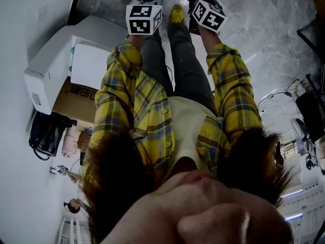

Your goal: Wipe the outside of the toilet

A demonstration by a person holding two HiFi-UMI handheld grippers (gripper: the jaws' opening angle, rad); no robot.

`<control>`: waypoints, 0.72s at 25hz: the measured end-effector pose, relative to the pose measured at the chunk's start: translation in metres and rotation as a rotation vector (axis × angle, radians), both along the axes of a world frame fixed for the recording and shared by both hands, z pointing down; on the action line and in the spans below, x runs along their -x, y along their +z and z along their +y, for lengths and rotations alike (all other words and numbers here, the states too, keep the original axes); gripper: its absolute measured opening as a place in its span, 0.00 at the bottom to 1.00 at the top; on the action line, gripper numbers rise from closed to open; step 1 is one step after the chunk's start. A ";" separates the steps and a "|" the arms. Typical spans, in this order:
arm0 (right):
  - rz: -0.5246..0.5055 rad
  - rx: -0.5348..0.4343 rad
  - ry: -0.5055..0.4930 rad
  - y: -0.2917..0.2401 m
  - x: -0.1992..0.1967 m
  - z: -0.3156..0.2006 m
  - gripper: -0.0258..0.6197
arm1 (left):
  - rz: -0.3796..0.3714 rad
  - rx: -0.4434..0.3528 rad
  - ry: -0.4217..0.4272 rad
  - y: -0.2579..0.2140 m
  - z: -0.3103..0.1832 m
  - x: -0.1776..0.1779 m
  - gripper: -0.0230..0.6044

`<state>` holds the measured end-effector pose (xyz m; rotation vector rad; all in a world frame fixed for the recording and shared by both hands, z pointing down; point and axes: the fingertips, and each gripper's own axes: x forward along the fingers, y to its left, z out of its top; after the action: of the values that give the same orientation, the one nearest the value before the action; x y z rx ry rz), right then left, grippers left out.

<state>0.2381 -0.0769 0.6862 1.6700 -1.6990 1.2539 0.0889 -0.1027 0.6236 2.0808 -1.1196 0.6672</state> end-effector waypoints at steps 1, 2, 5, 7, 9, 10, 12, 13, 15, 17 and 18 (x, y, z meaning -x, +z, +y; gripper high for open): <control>0.000 -0.009 -0.004 -0.003 -0.002 0.001 0.17 | 0.004 -0.005 0.000 -0.001 0.000 -0.001 0.05; -0.005 -0.021 -0.011 -0.006 -0.001 0.002 0.17 | 0.011 -0.009 -0.003 -0.003 0.001 -0.001 0.05; -0.031 -0.053 -0.055 -0.017 0.014 0.009 0.17 | 0.051 0.001 -0.027 -0.006 0.004 0.008 0.05; -0.058 -0.064 -0.079 -0.024 0.030 0.013 0.17 | 0.065 0.015 -0.044 -0.005 0.007 0.019 0.05; -0.096 -0.066 -0.081 -0.028 0.049 0.014 0.17 | 0.049 0.022 -0.044 -0.004 0.007 0.033 0.05; -0.115 -0.062 -0.082 -0.030 0.060 0.015 0.17 | 0.037 0.022 -0.047 -0.003 0.006 0.042 0.05; -0.143 -0.054 -0.099 -0.031 0.087 0.014 0.17 | 0.020 0.023 -0.070 -0.001 0.003 0.065 0.05; -0.153 -0.050 -0.111 -0.031 0.102 0.014 0.17 | 0.012 0.026 -0.085 0.000 0.000 0.078 0.05; -0.175 -0.041 -0.131 -0.030 0.133 0.011 0.17 | -0.007 0.029 -0.114 0.004 -0.005 0.105 0.05; -0.196 -0.036 -0.159 -0.029 0.165 0.006 0.17 | -0.017 0.029 -0.143 0.005 -0.012 0.129 0.05; -0.204 -0.036 -0.178 -0.030 0.180 0.003 0.17 | -0.018 0.028 -0.160 0.005 -0.015 0.140 0.05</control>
<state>0.0583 -0.0739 0.6566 1.4140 -1.9531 1.3513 -0.0514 -0.1176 0.6285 1.9411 -1.2645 0.6209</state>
